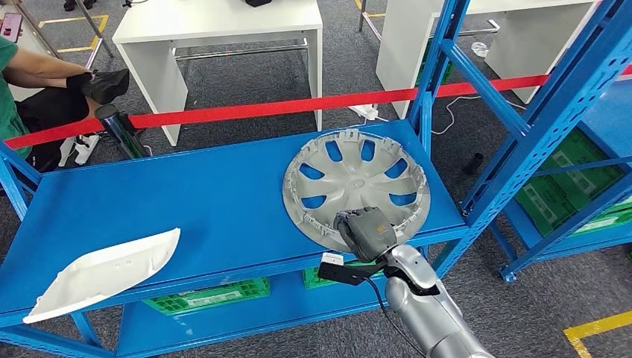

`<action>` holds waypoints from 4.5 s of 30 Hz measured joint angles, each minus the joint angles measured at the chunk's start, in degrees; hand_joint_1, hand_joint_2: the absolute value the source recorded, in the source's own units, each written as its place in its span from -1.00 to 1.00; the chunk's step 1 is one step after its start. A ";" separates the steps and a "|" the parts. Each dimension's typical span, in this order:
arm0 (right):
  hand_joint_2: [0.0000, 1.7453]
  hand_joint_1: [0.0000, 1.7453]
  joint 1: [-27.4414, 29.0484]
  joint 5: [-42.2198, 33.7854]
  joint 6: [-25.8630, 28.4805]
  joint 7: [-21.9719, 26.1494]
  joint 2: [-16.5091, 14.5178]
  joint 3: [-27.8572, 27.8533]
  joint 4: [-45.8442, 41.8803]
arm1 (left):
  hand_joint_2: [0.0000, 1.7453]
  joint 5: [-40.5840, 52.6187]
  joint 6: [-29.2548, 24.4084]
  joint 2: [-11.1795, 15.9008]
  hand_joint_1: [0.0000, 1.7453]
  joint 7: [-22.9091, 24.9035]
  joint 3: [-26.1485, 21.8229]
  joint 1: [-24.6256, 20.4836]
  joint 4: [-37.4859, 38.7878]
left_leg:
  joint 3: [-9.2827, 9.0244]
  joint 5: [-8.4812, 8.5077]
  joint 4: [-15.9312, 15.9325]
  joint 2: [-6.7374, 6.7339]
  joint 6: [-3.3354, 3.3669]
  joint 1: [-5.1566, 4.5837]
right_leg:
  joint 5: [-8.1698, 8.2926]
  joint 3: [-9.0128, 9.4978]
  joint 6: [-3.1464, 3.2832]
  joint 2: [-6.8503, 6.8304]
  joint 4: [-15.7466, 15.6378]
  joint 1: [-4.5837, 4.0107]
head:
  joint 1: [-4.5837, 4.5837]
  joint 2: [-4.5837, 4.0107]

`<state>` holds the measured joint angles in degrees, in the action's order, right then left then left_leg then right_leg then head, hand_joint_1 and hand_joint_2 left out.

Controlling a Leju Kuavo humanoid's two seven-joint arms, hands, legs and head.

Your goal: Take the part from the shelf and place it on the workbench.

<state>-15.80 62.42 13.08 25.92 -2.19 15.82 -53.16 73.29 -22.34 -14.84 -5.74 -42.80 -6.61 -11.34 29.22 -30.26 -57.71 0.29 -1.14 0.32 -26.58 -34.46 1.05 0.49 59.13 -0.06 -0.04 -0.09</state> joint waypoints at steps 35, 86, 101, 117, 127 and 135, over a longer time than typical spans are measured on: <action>1.00 -1.00 -0.21 1.69 3.01 -1.21 -0.74 0.13 -1.90 | -1.00 -0.57 -0.02 0.50 -1.00 -0.34 0.00 0.55 -0.01 | -0.01 0.00 0.00 0.02 0.00 0.00 | 0.00 0.02 0.00 -0.01 0.00 0.01 | -0.01 0.00; 1.00 -1.00 5.22 7.24 9.86 -6.62 -1.79 -3.19 -15.91 | -1.00 1.11 -0.94 0.55 -1.00 -0.91 1.40 0.80 -0.01 | 0.01 -0.01 0.00 0.02 0.00 0.00 | -0.03 0.00 0.01 -0.02 -0.01 0.00 | -0.01 0.00; 1.00 -1.00 6.96 2.85 8.82 -4.28 -2.16 -3.74 -15.98 | -1.00 1.14 -1.07 0.55 -1.00 -0.79 1.44 0.80 0.00 | 0.01 -0.01 0.01 0.02 0.00 0.00 | -0.03 0.00 0.02 -0.02 0.00 -0.01 | 0.00 0.00; 1.00 -1.00 6.72 0.51 7.50 -2.15 -2.79 -3.76 -13.40 | -1.00 1.14 -0.98 0.55 -1.00 -0.80 1.44 0.81 0.00 | 0.02 -0.01 0.01 0.02 0.00 0.00 | -0.03 0.00 0.02 -0.03 0.00 -0.01 | -0.01 0.00; 1.00 -1.00 6.31 -0.69 8.74 -1.64 -3.33 -4.55 -8.47 | -1.00 0.97 -0.93 0.56 -1.00 -0.84 1.44 0.84 0.00 | 0.03 -0.01 0.01 0.02 0.00 0.00 | -0.03 -0.01 0.02 -0.04 0.00 -0.01 | -0.01 0.00; 1.00 -1.00 6.30 -0.72 9.05 -1.61 -3.45 -5.05 -6.53 | -1.00 1.14 -0.89 0.57 -1.00 -0.60 1.44 0.85 0.00 | 0.03 -0.02 0.02 0.02 0.00 0.00 | -0.04 -0.01 0.02 -0.04 0.00 -0.01 | 0.00 0.00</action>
<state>-9.50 61.71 22.13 24.31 -5.63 10.77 -59.69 74.43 -23.23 -14.27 -6.34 -41.35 -5.76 -11.34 29.25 -30.27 -57.70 0.31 -1.14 0.33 -26.61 -34.47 1.06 0.46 59.12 -0.07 -0.04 -0.09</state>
